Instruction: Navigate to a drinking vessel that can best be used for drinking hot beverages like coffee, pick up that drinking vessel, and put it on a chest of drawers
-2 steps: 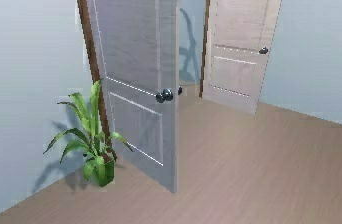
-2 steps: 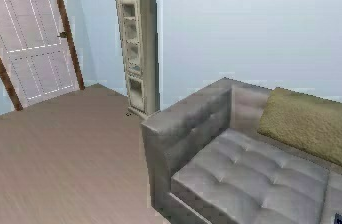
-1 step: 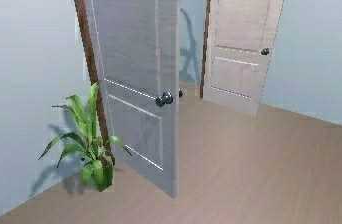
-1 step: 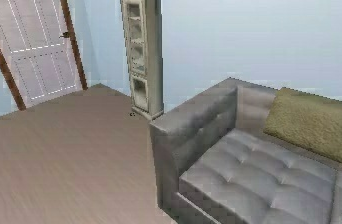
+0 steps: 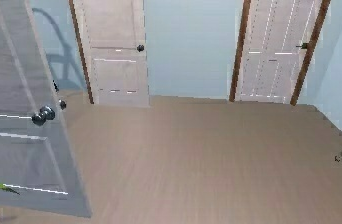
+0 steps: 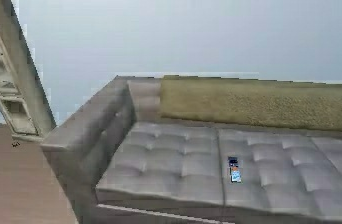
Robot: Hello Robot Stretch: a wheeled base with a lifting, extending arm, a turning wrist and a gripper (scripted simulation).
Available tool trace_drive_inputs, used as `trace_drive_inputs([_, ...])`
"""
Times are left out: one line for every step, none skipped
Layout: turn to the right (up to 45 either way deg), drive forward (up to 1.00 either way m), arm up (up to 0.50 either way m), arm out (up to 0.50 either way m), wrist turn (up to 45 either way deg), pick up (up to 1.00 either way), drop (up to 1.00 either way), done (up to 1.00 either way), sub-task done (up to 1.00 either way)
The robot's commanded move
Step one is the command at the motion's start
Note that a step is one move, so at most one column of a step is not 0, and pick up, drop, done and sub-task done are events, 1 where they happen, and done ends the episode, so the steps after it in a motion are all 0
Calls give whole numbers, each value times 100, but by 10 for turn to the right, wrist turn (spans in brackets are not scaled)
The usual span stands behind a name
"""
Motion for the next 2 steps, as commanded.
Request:
trace_drive_inputs([0,100,0,0,0,0,0,0,0])
trace_drive_inputs([30,0,0,0,0,0,0,0,0])
